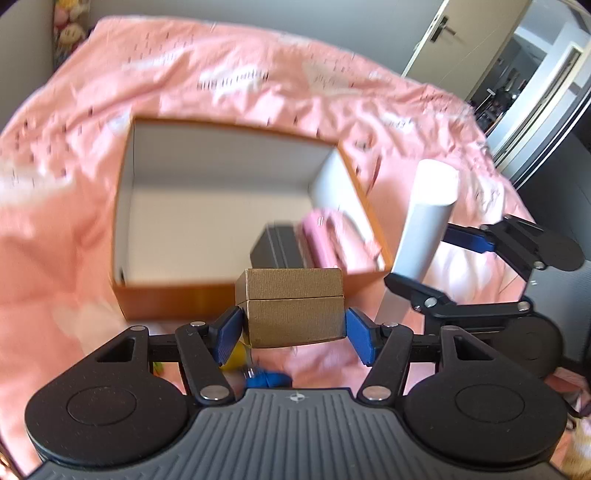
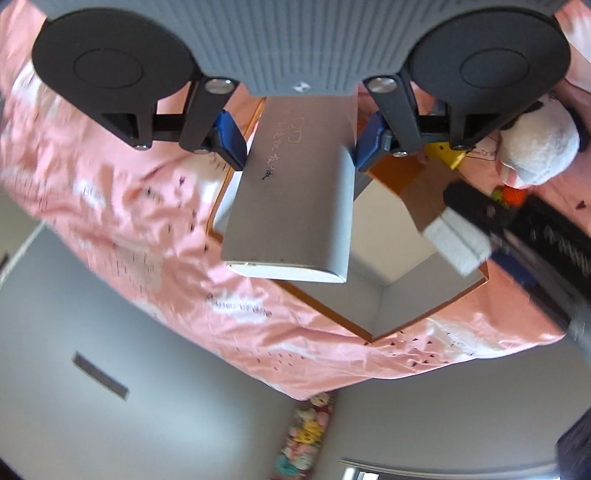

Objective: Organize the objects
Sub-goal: 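Lower the glasses case into the orange box with the right gripper while the left holds the kraft box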

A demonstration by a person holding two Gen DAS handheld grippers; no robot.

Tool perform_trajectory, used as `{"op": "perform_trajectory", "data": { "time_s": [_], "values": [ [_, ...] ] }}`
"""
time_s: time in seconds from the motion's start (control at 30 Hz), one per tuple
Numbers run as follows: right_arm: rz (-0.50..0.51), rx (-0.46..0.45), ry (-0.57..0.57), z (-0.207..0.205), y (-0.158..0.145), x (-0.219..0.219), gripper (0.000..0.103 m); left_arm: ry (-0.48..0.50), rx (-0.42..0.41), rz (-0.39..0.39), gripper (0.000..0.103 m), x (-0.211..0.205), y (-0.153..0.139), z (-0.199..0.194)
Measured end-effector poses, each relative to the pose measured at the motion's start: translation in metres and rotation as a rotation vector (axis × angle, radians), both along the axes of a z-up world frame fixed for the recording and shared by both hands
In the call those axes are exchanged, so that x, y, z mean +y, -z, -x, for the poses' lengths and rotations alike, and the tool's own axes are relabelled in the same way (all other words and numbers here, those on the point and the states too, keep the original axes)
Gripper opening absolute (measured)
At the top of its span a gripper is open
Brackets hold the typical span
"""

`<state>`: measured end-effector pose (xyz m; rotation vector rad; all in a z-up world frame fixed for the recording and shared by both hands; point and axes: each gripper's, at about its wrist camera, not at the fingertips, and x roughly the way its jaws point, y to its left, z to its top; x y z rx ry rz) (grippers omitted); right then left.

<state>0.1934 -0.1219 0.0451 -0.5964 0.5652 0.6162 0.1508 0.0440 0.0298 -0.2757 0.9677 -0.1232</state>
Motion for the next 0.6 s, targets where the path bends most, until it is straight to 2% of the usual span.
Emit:
{"op": "perform_trajectory", "data": {
  "time_s": [0.13, 0.27, 0.47, 0.6],
  "values": [
    [0.134, -0.110, -0.138, -0.010, -0.010, 0.017, 0.066, 0.010, -0.014, -0.017, 0.071, 0.010, -0.025, -0.018],
    [0.243, -0.194, -0.250, -0.033, -0.011, 0.037, 0.066, -0.002, -0.005, -0.072, 0.071, 0.021, -0.030, -0.045],
    [0.381, -0.267, -0.391, -0.079, 0.008, 0.069, 0.066, -0.021, 0.060, -0.134, 0.071, 0.040, -0.007, -0.081],
    [0.481, -0.247, -0.466, -0.112, 0.035, 0.087, 0.066, -0.015, 0.088, -0.184, 0.071, 0.044, 0.013, -0.100]
  ]
}}
